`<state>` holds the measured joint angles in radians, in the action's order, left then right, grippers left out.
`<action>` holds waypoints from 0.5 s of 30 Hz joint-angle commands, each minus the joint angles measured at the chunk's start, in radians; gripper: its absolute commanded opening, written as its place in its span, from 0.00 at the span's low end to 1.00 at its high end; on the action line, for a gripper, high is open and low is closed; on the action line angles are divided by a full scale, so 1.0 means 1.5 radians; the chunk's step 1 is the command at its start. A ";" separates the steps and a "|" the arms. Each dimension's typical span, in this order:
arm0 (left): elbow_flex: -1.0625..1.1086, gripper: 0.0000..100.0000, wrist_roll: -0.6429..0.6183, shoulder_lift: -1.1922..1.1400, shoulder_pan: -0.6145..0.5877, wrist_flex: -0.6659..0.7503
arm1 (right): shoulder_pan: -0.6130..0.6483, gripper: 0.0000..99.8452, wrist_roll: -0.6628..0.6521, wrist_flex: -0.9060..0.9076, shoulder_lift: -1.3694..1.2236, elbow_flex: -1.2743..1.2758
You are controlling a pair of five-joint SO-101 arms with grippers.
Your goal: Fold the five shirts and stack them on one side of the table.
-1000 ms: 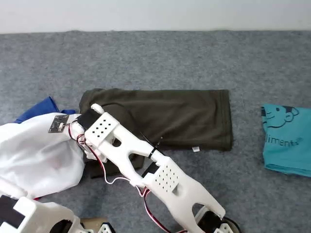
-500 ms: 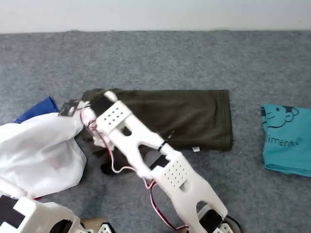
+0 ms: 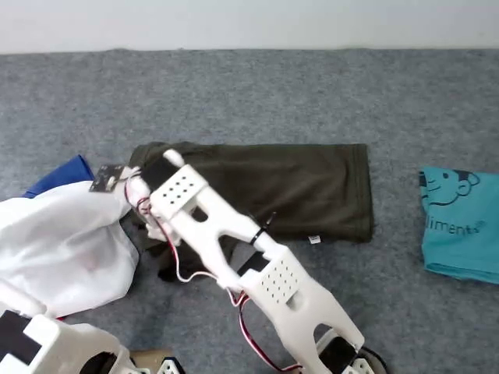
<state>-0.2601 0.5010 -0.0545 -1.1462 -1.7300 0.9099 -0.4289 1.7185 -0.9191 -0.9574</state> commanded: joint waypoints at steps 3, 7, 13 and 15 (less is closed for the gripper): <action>-0.007 0.04 0.005 0.005 0.004 -0.014 | 0.014 0.12 -0.002 0.010 0.050 -0.003; -0.007 0.04 0.005 0.005 0.004 -0.014 | 0.012 0.12 -0.006 0.010 0.051 -0.004; -0.007 0.04 0.005 0.005 0.004 -0.014 | 0.014 0.02 -0.028 0.002 0.051 -0.005; -0.006 0.04 0.005 0.005 0.004 -0.014 | 0.011 0.01 -0.030 0.005 0.054 -0.005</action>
<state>-0.2601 0.5010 -0.0545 -1.1462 -1.7300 0.9206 -0.4549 1.7231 -0.9191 -0.9574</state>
